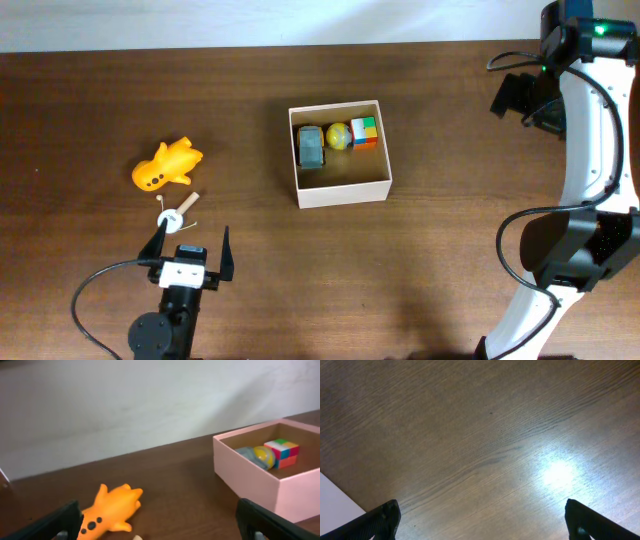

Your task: Pack container

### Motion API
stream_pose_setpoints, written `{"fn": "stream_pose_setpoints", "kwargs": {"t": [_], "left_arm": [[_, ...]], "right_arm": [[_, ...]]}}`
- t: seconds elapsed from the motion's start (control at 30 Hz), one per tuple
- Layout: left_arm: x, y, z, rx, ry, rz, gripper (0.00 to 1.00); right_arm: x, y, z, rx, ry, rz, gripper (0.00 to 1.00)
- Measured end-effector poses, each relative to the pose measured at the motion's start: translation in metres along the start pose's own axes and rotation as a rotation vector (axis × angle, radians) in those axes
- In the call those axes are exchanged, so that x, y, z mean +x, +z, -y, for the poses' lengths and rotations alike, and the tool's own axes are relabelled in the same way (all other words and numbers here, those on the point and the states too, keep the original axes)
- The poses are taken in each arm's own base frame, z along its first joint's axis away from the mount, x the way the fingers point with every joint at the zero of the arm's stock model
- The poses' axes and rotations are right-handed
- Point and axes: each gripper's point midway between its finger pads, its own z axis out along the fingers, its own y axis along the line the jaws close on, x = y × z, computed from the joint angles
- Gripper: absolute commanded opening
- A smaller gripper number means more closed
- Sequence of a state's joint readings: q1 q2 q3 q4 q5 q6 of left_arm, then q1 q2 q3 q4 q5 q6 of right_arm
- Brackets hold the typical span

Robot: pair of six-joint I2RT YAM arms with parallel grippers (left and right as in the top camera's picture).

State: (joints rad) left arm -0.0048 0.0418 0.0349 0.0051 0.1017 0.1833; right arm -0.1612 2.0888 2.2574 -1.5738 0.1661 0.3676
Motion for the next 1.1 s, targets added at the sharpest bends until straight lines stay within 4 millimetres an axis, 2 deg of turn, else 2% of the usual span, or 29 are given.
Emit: {"fn": "stream_pose_setpoints", "kwargs": {"t": [0.07,0.13,0.23,0.33,0.37,0.47,0.53,0.63,0.7,0.97,1.1], "left_arm": [[-0.003,0.002,-0.001,0.005,-0.025,-0.042,0.99],[-0.014,0.005,-0.005,0.009,-0.038,-0.087,0.99],[-0.046,0.016,-0.014,0.021,-0.057,-0.16,0.99],[-0.079,0.038,-0.021,0.056,-0.082,-0.249,0.99],[-0.094,0.052,-0.025,0.077,-0.097,-0.29,0.99],[-0.099,0.077,-0.027,0.113,-0.126,-0.416,0.99],[-0.103,0.101,-0.031,0.134,-0.144,-0.485,0.99],[-0.09,0.127,-0.03,0.166,-0.171,-0.595,0.99],[-0.072,0.139,-0.027,0.184,-0.187,-0.661,0.99],[0.0,0.16,-0.014,0.228,-0.233,-0.853,0.99],[0.02,0.169,-0.011,0.238,-0.243,-0.885,1.0]], "right_arm": [[0.0,0.0,0.0,-0.002,0.0,-0.001,0.99],[0.0,0.0,0.0,-0.003,0.0,-0.001,0.99],[0.0,0.0,-0.001,-0.003,0.0,-0.002,0.99],[0.001,0.0,-0.001,-0.006,-0.001,-0.003,0.99],[0.001,0.0,-0.001,-0.006,-0.001,-0.004,0.99],[0.001,0.0,-0.001,-0.007,-0.001,-0.003,0.99],[0.001,0.0,-0.001,-0.007,0.0,-0.003,0.99],[0.001,0.0,-0.001,-0.007,0.0,-0.003,0.99],[0.0,0.0,-0.001,-0.007,0.0,-0.002,0.99],[0.001,0.0,-0.001,-0.007,0.0,-0.002,0.99],[0.001,0.0,-0.001,-0.007,0.0,-0.002,0.99]]}}
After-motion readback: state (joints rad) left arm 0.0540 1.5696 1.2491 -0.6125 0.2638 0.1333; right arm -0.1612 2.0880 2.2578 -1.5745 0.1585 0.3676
